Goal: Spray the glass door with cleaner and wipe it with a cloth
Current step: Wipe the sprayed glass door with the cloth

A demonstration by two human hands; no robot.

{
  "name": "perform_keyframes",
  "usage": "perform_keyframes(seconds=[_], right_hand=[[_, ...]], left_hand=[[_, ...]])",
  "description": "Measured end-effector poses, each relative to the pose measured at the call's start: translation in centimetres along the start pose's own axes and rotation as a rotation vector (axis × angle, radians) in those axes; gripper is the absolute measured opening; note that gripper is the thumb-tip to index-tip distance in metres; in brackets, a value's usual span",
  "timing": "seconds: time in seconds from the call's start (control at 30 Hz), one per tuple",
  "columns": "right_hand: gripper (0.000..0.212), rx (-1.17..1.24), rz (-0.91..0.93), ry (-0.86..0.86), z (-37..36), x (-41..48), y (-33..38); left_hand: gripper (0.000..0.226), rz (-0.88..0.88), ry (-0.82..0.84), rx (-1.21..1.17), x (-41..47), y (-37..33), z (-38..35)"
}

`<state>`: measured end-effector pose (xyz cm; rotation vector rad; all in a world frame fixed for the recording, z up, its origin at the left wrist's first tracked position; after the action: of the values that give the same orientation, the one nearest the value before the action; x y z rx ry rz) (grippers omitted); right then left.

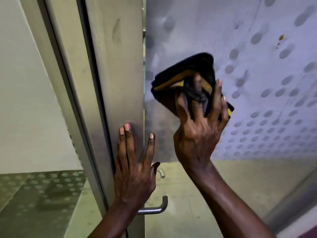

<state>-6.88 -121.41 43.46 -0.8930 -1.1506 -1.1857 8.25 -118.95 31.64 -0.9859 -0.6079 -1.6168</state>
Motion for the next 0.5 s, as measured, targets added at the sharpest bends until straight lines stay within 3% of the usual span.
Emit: perform_keyframes(seconds=[0.13, 0.33, 0.4, 0.5], right_hand=[[0.07, -0.037, 0.008, -0.048, 0.4, 3.0, 0.8], [0.046, -0.059, 0.167, 0.176, 0.1, -7.3, -0.3], [0.043, -0.075, 0.12, 0.122, 0.4, -6.2, -2.3], [0.062, -0.103, -0.013, -0.012, 0.8, -0.1, -5.7]], left_hand=[[0.105, 0.062, -0.029, -0.038, 0.0, -1.5, -0.2], [0.109, 0.092, 0.019, -0.034, -0.1, -2.0, -0.4], [0.109, 0.102, 0.026, -0.022, 0.1, -2.3, 0.0], [0.106, 0.089, 0.025, -0.019, 0.9, -3.8, 0.2]])
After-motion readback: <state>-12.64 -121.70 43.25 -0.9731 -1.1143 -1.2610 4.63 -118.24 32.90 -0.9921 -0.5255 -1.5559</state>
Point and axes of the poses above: each hand's wrist, its own x-axis towards the middle knuckle, its own z-axis out of the back of the hand, y = z × x, the point moved 6 cm from there along x, towards the middle knuckle, and after that the axes turned 8 degrees about -x, right-handed, at the moved point
